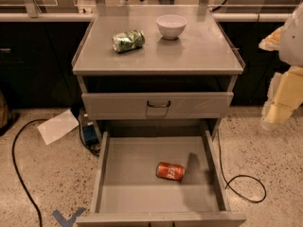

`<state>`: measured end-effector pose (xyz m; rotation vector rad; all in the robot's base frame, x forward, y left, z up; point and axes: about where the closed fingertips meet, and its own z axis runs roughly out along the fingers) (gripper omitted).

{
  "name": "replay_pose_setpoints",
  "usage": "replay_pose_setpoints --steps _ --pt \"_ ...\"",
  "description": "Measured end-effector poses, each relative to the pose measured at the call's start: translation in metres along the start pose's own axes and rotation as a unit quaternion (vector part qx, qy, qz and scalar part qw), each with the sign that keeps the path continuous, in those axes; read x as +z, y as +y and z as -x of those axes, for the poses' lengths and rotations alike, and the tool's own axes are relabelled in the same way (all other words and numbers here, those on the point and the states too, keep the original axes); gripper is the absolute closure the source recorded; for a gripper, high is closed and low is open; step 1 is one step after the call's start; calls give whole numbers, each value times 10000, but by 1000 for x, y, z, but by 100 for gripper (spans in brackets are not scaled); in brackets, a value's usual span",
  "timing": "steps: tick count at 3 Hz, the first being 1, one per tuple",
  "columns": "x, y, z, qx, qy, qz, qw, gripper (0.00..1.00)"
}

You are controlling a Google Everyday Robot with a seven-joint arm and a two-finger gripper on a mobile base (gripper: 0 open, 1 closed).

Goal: Pick coke can from middle drawer and place on counter

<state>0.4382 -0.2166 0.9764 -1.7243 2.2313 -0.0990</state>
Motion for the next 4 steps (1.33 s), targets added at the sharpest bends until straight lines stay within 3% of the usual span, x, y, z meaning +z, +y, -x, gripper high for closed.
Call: replay_pose_setpoints --steps 2,3,4 --pt "9 1 0 97 -34 -34 9999 0" --pt "51 7 -5 227 -120 -7 9997 0" --pt "126 10 -18 269 -30 -23 9996 0"
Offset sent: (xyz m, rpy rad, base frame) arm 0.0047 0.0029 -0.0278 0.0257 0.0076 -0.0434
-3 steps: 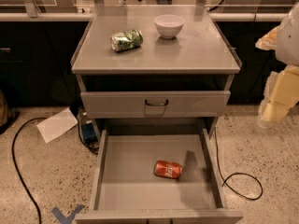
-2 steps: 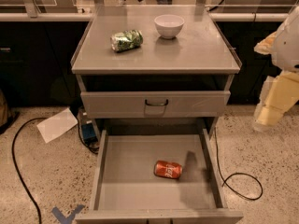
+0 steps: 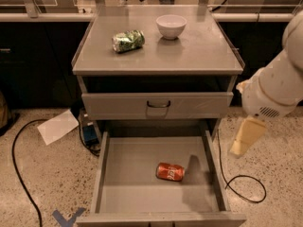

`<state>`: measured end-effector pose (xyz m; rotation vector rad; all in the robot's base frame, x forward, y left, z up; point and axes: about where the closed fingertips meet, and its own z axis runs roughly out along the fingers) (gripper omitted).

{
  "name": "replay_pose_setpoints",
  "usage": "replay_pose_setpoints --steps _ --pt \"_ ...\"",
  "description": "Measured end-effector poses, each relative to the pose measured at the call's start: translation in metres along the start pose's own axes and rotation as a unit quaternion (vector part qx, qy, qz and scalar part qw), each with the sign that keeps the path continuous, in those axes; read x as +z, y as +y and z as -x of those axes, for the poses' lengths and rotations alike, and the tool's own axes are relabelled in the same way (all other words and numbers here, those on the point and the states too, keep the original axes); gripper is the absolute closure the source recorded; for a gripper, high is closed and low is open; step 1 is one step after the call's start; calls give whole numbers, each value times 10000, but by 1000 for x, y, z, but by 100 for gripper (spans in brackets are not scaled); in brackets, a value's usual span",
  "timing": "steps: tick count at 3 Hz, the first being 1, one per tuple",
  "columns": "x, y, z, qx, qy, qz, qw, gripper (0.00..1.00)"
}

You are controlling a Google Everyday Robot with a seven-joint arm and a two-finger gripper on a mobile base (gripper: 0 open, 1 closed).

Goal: Pick coke can from middle drawer and place on counter

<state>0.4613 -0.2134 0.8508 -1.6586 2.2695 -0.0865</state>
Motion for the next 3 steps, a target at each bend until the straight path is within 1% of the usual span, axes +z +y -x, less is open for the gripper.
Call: replay_pose_setpoints --steps 1,2,3 --pt "74 -3 -11 127 145 -107 9998 0" --pt "130 -10 -24 566 170 -191 9981 0" --pt "130 -10 -24 562 172 -189 9981 0"
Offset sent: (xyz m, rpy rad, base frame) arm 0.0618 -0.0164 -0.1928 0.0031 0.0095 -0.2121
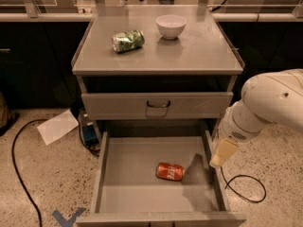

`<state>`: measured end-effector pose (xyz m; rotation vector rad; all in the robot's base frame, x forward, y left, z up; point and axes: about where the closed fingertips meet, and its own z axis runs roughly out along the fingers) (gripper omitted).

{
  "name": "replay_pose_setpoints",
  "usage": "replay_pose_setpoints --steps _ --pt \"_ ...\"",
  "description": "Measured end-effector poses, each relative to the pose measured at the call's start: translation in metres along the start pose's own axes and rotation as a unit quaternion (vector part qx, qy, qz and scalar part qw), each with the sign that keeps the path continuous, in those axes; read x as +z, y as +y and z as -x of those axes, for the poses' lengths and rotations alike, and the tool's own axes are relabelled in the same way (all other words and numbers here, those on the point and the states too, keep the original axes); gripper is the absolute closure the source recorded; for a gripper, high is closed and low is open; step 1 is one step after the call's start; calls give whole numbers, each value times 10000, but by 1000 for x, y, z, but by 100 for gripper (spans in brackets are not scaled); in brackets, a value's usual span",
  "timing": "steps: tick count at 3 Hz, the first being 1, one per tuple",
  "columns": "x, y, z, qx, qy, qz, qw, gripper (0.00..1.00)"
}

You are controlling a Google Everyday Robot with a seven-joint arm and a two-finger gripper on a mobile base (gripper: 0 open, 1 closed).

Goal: Pick coke can from middle drawer and place on counter

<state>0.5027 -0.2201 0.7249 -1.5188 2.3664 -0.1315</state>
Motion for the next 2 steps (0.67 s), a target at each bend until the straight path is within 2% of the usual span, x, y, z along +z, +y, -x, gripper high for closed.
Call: replay_pose_setpoints --steps 1,2 --pt "4 3 0 91 -61 22 9999 0" --pt "38 25 5 331 -318 137 9989 0"
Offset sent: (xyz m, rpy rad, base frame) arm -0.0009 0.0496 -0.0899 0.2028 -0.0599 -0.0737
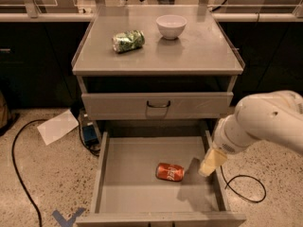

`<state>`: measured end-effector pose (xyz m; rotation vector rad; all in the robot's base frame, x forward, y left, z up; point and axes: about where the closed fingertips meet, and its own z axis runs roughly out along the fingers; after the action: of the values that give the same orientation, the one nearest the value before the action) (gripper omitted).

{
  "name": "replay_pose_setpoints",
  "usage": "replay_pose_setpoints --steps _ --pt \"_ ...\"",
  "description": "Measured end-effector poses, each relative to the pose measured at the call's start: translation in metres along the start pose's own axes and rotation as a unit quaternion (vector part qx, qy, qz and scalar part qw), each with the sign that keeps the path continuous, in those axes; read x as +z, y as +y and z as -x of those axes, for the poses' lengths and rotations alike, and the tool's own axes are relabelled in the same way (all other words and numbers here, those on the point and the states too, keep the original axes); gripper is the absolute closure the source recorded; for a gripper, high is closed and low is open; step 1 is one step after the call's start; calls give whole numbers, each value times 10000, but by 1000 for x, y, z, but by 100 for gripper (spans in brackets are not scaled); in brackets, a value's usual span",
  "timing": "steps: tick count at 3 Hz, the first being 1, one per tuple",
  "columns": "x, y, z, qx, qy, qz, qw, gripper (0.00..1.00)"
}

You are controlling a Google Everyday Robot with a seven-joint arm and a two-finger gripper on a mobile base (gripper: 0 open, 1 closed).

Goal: Pick coke can from middle drawer and place on counter

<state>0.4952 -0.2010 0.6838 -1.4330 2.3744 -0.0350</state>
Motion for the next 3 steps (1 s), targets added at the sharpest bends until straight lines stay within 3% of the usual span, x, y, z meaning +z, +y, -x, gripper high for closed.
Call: replay_pose_setpoints --steps 1,3 --pt "48 21 21 42 -357 102 9993 0" --pt "139 57 39 188 -537 454 9974 0"
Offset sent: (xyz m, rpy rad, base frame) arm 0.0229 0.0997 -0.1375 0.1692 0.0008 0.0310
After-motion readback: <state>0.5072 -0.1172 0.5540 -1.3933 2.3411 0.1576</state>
